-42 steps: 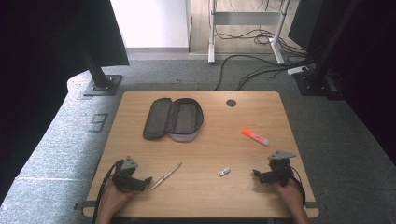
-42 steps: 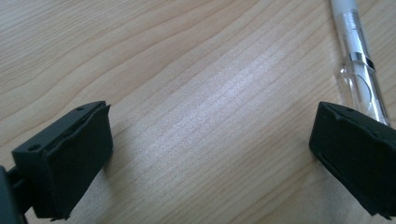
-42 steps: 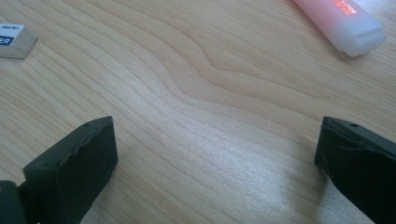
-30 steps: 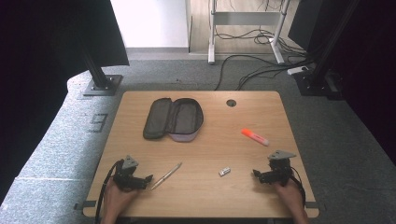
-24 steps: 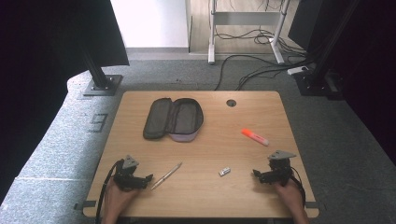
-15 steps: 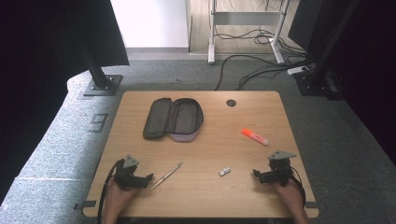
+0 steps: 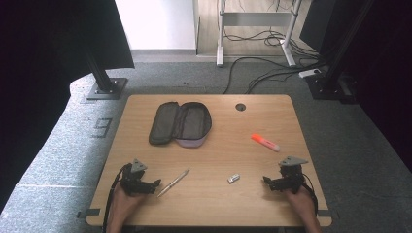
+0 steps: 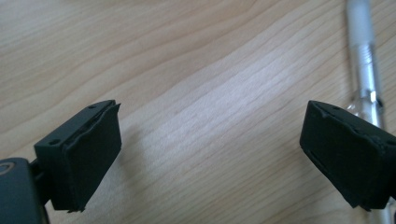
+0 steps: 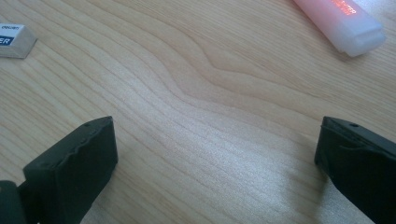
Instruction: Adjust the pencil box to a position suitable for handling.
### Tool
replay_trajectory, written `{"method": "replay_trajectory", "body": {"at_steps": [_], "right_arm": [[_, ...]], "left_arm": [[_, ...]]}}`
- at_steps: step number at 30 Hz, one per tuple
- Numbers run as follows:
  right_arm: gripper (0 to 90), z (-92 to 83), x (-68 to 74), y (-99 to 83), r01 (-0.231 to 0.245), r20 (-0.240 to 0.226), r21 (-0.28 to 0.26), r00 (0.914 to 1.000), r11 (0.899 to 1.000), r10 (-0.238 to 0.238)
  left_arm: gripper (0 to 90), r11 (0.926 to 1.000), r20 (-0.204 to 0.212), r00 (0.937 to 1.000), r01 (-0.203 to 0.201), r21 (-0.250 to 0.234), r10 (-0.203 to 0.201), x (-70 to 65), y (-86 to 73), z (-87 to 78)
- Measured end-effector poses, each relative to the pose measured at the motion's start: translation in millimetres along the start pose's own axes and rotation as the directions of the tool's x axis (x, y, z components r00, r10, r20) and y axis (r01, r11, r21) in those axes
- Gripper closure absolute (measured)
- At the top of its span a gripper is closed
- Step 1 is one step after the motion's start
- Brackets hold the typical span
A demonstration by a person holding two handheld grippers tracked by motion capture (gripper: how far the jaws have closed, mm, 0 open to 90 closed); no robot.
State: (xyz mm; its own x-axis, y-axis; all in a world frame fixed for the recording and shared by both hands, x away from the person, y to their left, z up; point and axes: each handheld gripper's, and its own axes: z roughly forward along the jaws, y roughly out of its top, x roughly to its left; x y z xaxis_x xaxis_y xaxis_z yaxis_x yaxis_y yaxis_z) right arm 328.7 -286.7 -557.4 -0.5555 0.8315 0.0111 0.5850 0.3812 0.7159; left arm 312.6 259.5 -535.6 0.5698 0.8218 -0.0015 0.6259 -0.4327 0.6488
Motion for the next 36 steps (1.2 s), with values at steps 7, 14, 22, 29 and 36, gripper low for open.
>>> {"method": "replay_trajectory", "body": {"at_steps": [7, 14, 22, 29, 36], "right_arm": [[0.0, 0.0, 0.0, 0.0, 0.0, 0.0, 0.0, 1.0, 1.0, 0.0], [0.0, 0.0, 0.0, 0.0, 0.0, 0.0, 0.0, 1.0, 1.0, 0.0], [0.0, 0.0, 0.0, 0.0, 0.0, 0.0, 0.0, 1.0, 1.0, 0.0], [0.0, 0.0, 0.0, 0.0, 0.0, 0.0, 0.0, 1.0, 1.0, 0.0], [0.0, 0.0, 0.0, 0.0, 0.0, 0.0, 0.0, 1.0, 1.0, 0.0]], "left_arm": [[5.8, 0.9997, 0.008, 0.9997, -0.022, 0.001, 0.022, -3.0, 8.0, -2.0], [7.1, 0.9994, 0.03, 0.999, -0.033, -0.011, 0.033, -4.8, 18.2, -3.7], [7.8, 0.9989, 0.055, 0.9978, -0.035, -0.032, 0.037, -4.9, 28.0, -5.6], [7.8, 0.9986, 0.06, 0.9975, -0.036, -0.037, 0.039, -3.4, 37.7, -3.4], [8.8, 0.9981, 0.069, 0.9964, -0.047, -0.041, 0.05, -2.0, 45.8, -2.4]]}}
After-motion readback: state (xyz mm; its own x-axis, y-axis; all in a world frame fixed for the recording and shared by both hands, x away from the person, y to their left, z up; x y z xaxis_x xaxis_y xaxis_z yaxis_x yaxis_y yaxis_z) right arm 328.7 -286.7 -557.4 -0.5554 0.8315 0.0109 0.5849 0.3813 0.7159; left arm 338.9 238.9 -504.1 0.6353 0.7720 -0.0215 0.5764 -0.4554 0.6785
